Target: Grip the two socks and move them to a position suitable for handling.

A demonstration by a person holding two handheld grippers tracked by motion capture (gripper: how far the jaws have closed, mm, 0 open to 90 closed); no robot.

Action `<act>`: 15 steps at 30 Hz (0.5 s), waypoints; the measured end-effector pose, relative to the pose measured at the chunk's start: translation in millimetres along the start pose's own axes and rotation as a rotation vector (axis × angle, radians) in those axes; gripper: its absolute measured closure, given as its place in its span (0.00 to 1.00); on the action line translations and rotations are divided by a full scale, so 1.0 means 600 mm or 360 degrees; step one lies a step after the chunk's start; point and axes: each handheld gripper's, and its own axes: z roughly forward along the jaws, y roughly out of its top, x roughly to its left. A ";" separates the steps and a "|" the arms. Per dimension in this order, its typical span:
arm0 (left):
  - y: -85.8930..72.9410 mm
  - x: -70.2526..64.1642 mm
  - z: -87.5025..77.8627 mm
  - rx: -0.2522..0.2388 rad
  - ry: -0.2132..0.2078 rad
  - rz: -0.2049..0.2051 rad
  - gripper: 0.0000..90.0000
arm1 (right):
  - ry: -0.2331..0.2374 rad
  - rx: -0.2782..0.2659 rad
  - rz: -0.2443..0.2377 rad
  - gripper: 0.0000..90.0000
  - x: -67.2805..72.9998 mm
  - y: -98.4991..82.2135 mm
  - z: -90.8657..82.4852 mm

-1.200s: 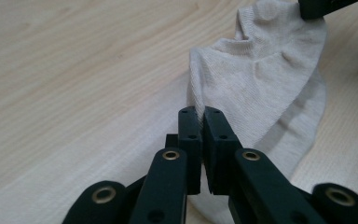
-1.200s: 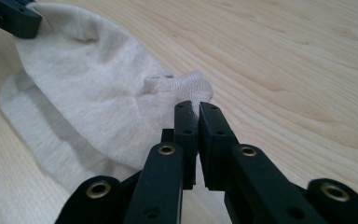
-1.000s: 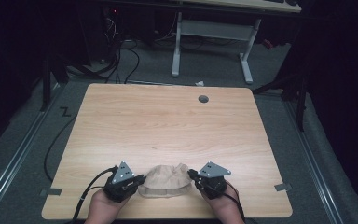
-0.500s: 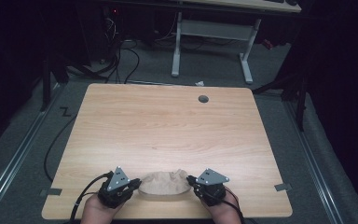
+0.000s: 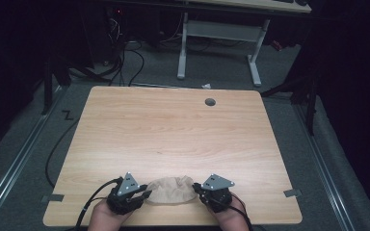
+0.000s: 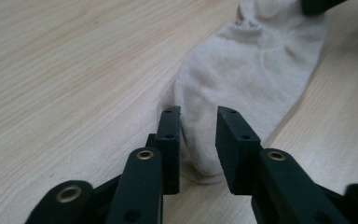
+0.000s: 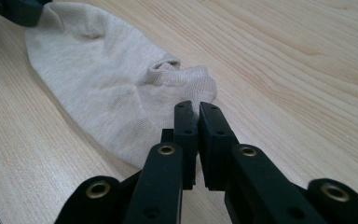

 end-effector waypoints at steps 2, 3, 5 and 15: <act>0.000 -0.002 0.005 0.0021 0.0031 0.0011 0.96 | -0.0001 0.0000 0.0001 0.96 -0.001 0.000 0.000; 0.002 -0.002 0.004 0.0018 0.0047 0.0020 0.97 | -0.0003 -0.0008 0.0001 0.96 0.000 0.001 -0.001; 0.008 -0.001 -0.009 -0.0046 0.0043 0.0005 0.98 | -0.0005 -0.0016 0.0001 0.96 0.000 0.002 -0.003; 0.002 0.014 -0.010 -0.0025 0.0051 -0.0040 0.97 | 0.0001 0.0026 0.0000 0.96 0.002 -0.002 0.003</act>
